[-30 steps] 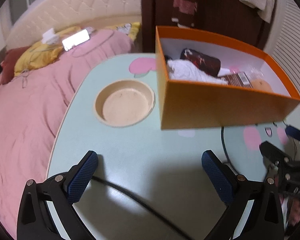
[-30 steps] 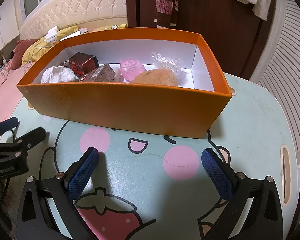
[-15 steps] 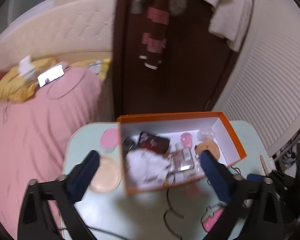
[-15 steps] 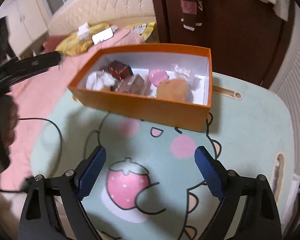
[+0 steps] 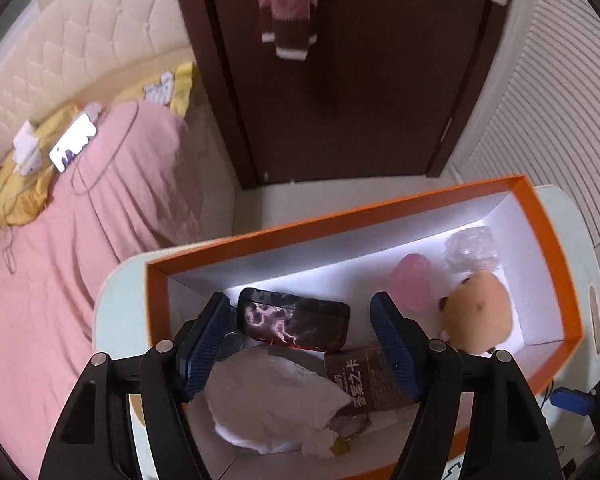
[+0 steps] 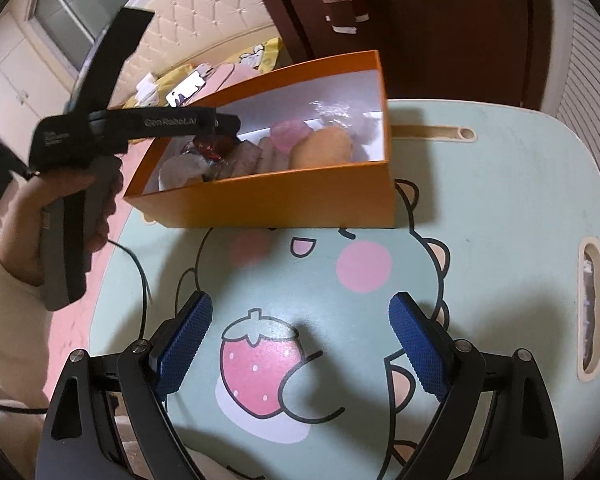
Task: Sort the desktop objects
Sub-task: 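Grasp the dark red pouch with the left gripper, lift out, set on table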
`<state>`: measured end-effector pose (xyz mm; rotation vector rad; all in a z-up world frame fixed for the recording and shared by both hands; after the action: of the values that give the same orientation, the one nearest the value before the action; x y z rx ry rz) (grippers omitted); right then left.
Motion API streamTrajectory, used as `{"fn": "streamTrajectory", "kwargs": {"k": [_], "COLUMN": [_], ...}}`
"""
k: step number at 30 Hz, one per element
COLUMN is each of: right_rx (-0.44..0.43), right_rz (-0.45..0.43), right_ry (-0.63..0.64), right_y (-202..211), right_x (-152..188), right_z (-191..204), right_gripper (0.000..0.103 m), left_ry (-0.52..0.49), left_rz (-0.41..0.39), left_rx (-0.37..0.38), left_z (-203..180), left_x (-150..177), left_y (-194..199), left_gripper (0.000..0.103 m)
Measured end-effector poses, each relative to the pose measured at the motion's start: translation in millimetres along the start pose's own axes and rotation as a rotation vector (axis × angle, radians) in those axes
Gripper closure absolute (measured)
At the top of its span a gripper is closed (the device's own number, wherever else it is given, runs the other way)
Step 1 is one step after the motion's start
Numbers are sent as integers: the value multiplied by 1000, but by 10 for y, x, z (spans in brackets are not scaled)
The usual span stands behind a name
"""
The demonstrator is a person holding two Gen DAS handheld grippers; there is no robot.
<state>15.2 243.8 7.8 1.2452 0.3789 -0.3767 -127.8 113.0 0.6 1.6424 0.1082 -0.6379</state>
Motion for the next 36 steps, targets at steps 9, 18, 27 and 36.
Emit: {"fn": "streamTrajectory", "kwargs": {"k": [9,18,27,36], "right_rx": [-16,-5,10,40], "right_rz": [9,9,25,28], "right_ry": [-23,-12,15,24], "right_y": [-41,-50,-89,-127], "right_x": [-14,-18,-20,2], "right_z": [-30,-16,64,122], "right_gripper": [13,13,13,12], "left_ry": [-68,22,73,123], "left_rz": [-1,-126,-190,-104], "left_rx": [-32,113,221,290], "left_z": [-106,38,161,120], "left_x": [65,-37,419,1226], "left_y": [-14,467,1118,933], "left_gripper": [42,42,42,42]}}
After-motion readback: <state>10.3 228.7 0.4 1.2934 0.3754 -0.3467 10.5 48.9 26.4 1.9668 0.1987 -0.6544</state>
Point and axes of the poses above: each gripper's, at about its wrist camera, not at the fingertips, and y roughly against the way its jaws point, z to its left, x to its underside, the point moved 5 cm from there along -y, roughly the way its jaws point, and after that the axes turned 5 degrees about x, right-handed, at the moved point
